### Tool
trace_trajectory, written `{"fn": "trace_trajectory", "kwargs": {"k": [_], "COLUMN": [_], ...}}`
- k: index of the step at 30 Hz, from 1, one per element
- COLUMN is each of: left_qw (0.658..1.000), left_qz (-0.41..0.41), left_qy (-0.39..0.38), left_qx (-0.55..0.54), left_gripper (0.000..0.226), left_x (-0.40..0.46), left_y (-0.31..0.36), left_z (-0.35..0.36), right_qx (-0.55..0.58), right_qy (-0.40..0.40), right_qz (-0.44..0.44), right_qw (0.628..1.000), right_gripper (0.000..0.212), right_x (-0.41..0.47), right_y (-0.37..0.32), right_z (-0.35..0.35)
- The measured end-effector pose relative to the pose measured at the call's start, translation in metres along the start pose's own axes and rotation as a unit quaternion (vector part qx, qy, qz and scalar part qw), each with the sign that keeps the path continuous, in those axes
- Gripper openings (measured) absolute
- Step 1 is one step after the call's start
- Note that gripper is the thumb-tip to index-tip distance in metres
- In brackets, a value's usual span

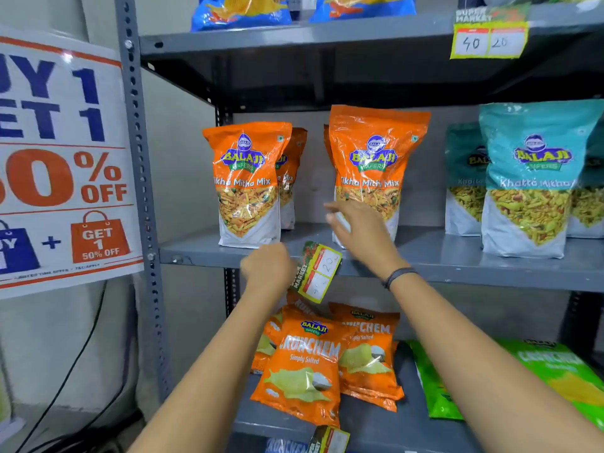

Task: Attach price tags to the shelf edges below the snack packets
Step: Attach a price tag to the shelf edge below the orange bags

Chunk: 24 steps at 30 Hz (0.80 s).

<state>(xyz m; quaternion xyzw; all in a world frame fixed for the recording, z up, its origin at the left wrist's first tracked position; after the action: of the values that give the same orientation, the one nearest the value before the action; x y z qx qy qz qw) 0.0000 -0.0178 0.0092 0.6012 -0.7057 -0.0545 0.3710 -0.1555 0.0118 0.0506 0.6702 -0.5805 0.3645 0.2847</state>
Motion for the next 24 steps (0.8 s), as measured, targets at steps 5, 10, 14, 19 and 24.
{"fn": "trace_trajectory", "kwargs": {"k": [5, 10, 14, 19, 24], "left_qw": [0.94, 0.868, 0.892, 0.956, 0.976], "left_qz": [-0.09, -0.113, -0.077, 0.008, 0.068], "left_qy": [-0.209, -0.163, -0.121, -0.047, -0.003], "left_qx": [-0.254, -0.455, -0.428, -0.288, -0.205], "left_gripper": [0.035, 0.032, 0.039, 0.032, 0.029], "left_x": [0.0, 0.001, 0.004, 0.003, -0.001], "left_y": [-0.029, -0.042, -0.043, -0.044, -0.042], "left_z": [0.035, 0.048, 0.042, 0.018, 0.007], "right_qx": [-0.012, 0.029, 0.048, 0.075, -0.038], "right_qy": [-0.139, -0.163, -0.202, -0.172, -0.149], "right_qz": [-0.019, 0.029, 0.043, 0.079, 0.06], "right_qw": [0.99, 0.986, 0.977, 0.979, 0.986], "right_gripper": [0.033, 0.025, 0.025, 0.016, 0.023], "right_x": [-0.007, -0.005, 0.002, -0.004, -0.039], "right_y": [-0.025, -0.017, -0.01, -0.005, -0.003], "right_z": [0.039, 0.06, 0.062, 0.056, 0.044]}}
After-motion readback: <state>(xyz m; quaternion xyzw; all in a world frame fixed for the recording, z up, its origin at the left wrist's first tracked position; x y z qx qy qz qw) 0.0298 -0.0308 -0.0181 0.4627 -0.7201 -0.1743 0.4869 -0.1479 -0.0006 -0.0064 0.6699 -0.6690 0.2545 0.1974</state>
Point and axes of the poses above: each hand's wrist, its own x-axis towards the middle knuckle, its own z-axis out of the palm, y = z × x, the point moved 2 cm from there along x, towards the middle knuckle, and after that the axes turned 15 degrees about -x, right-handed, at the moved point
